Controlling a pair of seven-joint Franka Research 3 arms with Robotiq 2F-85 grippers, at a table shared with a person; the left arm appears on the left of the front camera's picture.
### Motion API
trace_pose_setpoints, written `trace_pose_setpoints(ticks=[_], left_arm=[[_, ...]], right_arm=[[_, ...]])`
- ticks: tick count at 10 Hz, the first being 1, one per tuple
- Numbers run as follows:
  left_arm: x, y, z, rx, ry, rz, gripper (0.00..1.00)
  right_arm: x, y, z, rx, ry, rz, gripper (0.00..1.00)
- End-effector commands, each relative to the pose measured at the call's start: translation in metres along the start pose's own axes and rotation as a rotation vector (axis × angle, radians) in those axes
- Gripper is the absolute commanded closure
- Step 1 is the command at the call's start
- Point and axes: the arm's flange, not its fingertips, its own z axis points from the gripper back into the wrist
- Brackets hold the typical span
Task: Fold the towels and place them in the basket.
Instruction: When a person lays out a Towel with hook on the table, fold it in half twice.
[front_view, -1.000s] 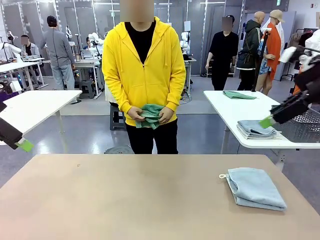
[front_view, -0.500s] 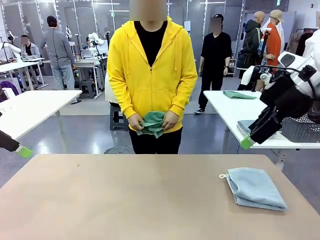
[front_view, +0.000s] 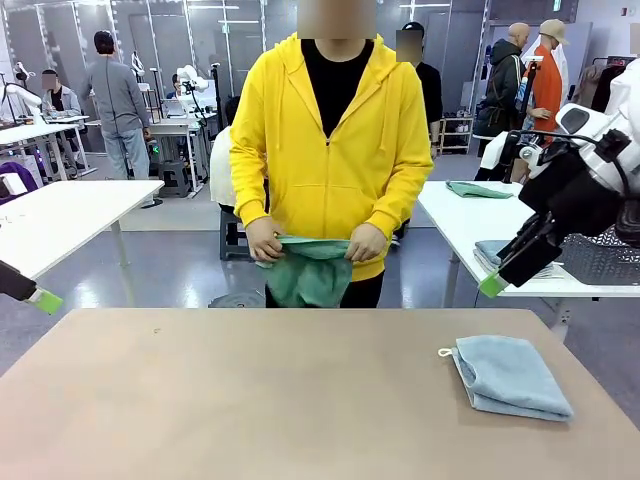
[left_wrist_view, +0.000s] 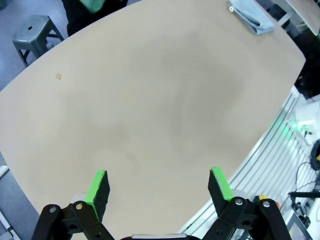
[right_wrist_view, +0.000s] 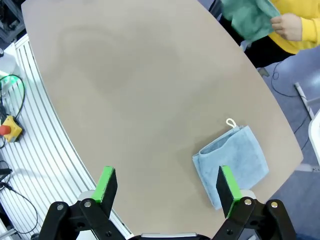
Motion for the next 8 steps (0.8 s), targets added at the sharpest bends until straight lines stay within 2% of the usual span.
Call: trace_pose_setpoints(ticks=[1, 8], left_arm=[[0.0004, -0.0009, -0.0011, 0.012, 0.009, -0.007, 0.0], [0.0004, -0.0009, -0.0011, 0.012, 0.009, -0.007, 0.0]], right_arm=[[-0.0022, -0.0016, 0.0004, -0.004, 0.003, 0.009, 0.0], [-0.0022, -0.0016, 0.0004, -0.004, 0.003, 0.009, 0.0]])
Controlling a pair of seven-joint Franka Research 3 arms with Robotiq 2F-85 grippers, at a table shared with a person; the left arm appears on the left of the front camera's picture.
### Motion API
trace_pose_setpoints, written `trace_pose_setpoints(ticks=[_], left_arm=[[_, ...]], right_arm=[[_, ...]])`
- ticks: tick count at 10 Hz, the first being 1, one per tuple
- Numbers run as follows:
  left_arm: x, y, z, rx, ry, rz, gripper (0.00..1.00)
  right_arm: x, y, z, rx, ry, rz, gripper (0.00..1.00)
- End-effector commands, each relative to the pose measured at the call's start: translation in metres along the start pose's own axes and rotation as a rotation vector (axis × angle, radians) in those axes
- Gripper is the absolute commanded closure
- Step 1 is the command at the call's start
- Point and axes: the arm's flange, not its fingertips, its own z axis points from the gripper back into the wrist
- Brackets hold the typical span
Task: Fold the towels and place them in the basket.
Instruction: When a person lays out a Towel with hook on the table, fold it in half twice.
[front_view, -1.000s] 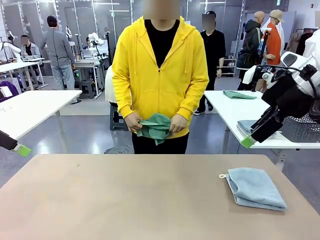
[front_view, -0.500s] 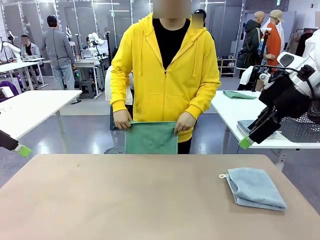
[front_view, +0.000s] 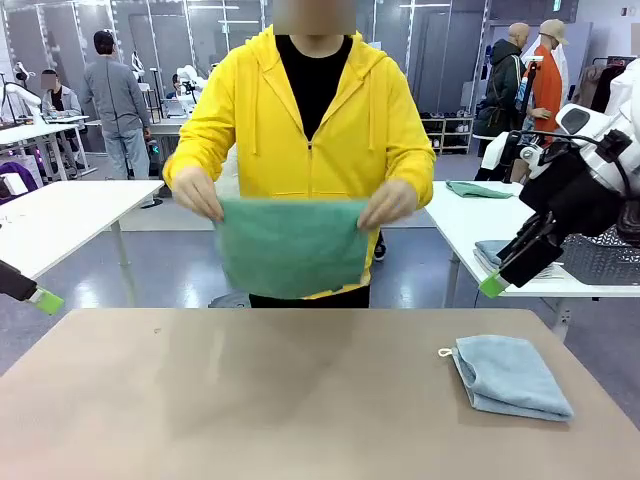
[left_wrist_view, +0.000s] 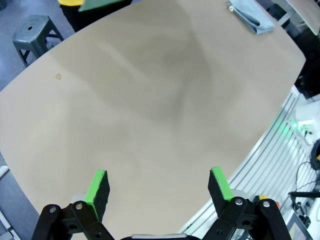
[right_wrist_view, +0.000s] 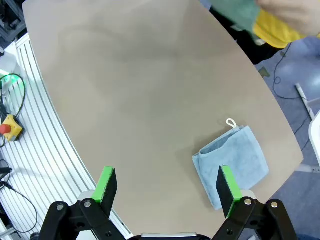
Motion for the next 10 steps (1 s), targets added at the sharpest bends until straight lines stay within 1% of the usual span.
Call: trace_pose_setpoints(ticks=[1, 10], left_arm=[[0.0002, -0.0005, -0.0009, 0.011, 0.009, -0.006, 0.0], [0.0002, -0.0005, -0.0009, 0.011, 0.009, -0.006, 0.0]], right_arm=[[-0.0005, 0.0004, -0.0001, -0.007, 0.004, 0.007, 0.0], [-0.0005, 0.0004, -0.0001, -0.007, 0.004, 0.007, 0.0]])
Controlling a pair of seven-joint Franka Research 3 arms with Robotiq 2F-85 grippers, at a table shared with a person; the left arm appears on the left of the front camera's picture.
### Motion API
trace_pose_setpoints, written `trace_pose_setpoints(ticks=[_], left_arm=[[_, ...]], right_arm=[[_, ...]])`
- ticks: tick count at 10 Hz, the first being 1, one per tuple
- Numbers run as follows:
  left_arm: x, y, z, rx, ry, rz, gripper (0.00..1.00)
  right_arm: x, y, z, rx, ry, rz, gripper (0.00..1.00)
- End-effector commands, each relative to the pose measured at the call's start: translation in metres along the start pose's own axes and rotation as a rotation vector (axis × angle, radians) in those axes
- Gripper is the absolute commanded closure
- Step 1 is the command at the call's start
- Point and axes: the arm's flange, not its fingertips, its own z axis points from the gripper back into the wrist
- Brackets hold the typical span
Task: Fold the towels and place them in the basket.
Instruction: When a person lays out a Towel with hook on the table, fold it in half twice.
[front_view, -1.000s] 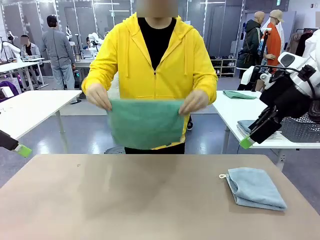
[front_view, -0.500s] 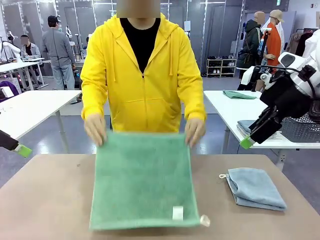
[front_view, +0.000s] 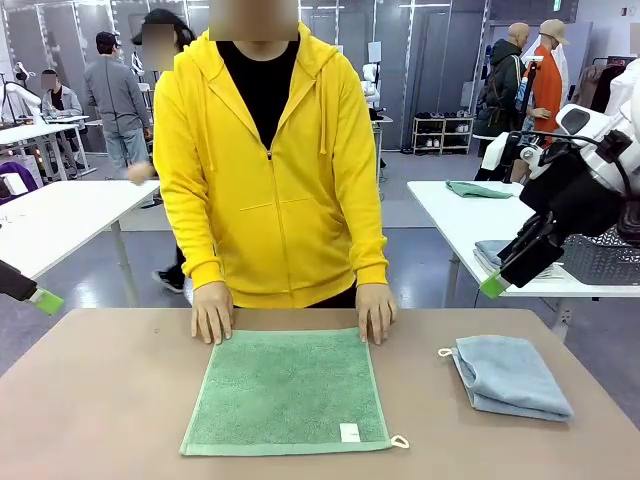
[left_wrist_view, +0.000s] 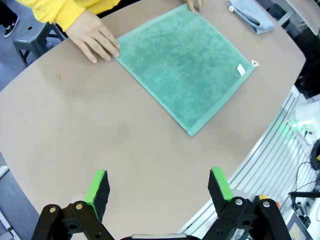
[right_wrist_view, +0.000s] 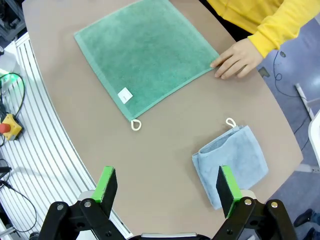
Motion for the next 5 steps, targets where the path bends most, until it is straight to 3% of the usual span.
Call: trace_pose_setpoints(ticks=[1, 5], left_arm=[[0.0002, -0.0005, -0.001, 0.011, 0.009, -0.006, 0.0], [0.0002, -0.0005, -0.001, 0.011, 0.009, -0.006, 0.0]], right_arm=[[-0.0004, 0.0005, 0.0, -0.006, 0.001, 0.003, 0.0], [-0.0004, 0.0005, 0.0, -0.006, 0.001, 0.003, 0.0]])
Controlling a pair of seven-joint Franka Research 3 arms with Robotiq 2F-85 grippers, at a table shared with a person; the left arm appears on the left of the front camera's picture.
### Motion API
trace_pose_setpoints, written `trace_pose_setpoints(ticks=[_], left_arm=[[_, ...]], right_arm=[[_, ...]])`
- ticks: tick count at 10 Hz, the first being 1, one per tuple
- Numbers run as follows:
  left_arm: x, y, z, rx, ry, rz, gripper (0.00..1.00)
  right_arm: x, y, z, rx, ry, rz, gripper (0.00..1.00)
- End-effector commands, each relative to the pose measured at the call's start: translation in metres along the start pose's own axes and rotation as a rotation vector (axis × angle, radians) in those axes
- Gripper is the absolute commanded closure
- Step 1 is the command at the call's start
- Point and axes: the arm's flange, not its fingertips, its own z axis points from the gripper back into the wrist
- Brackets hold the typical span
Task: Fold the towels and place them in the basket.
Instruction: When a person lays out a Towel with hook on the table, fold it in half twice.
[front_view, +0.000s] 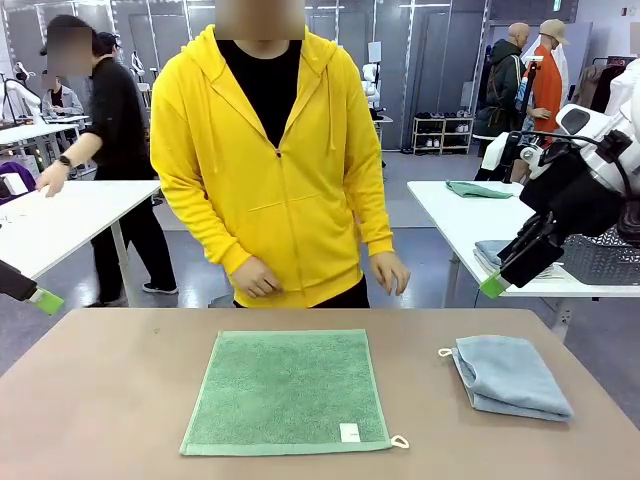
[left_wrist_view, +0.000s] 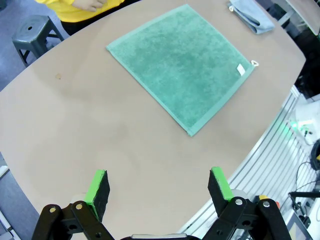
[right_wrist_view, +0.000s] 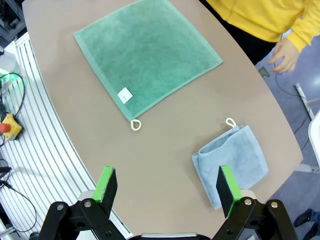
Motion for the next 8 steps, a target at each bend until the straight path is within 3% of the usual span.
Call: trace_pose_setpoints(ticks=[1, 8], left_arm=[[0.0002, -0.0005, -0.001, 0.011, 0.009, -0.006, 0.0], [0.0002, -0.0005, -0.001, 0.011, 0.009, -0.006, 0.0]], right_arm=[[-0.0004, 0.0005, -0.0001, -0.005, 0.001, 0.003, 0.0], [-0.0004, 0.0005, -0.0001, -0.005, 0.001, 0.003, 0.0]])
